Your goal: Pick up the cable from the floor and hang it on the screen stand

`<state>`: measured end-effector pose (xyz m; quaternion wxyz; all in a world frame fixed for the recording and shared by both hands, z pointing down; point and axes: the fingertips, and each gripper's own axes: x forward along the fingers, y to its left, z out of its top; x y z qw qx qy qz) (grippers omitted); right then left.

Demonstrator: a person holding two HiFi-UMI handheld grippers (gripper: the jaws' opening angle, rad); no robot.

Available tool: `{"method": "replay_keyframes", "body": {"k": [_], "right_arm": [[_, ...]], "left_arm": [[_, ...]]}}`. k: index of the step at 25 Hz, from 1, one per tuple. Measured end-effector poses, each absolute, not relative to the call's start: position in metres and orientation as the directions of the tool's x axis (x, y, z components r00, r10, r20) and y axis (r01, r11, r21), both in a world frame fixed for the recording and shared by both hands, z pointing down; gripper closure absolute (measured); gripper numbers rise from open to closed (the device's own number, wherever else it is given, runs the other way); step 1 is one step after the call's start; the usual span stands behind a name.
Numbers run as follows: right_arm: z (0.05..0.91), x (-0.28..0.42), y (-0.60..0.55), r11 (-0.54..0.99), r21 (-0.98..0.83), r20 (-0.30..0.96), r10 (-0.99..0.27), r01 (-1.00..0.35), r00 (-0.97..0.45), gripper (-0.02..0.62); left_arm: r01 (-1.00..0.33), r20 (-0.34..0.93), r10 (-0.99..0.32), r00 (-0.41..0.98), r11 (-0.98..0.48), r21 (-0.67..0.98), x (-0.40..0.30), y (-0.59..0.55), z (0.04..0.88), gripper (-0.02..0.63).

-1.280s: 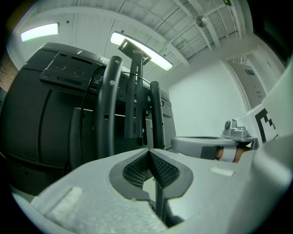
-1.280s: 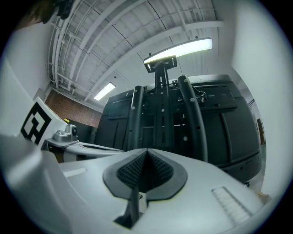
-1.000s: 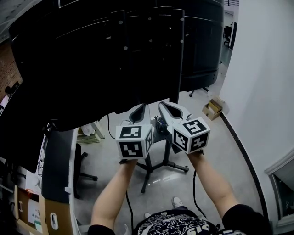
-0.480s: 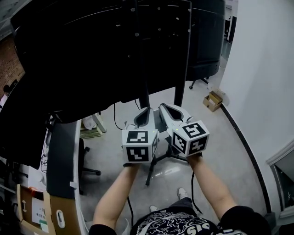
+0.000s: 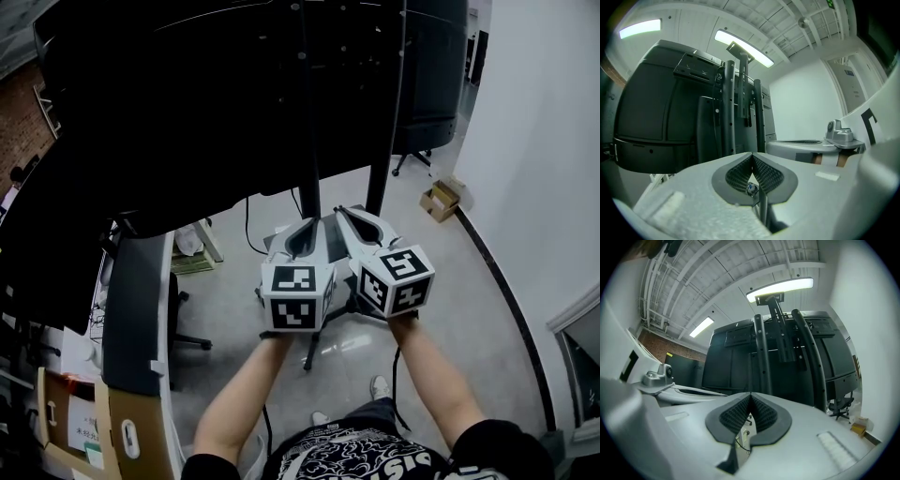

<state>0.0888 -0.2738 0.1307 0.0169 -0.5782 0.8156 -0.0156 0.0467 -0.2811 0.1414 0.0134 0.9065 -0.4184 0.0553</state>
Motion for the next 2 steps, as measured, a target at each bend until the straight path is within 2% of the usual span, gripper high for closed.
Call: {"method": "replay_keyframes", "body": {"k": [2], "right_arm": [[0.1308,0.085,-0.2739,0.332,-0.044,-0.017,-0.943,-0.942,-0.331,0.592]], "left_arm": [[-0.759,0.107,-0.755,0.647,-0.651,-0.014,0.0438,-0.2802,0.1398,0.609]]}}
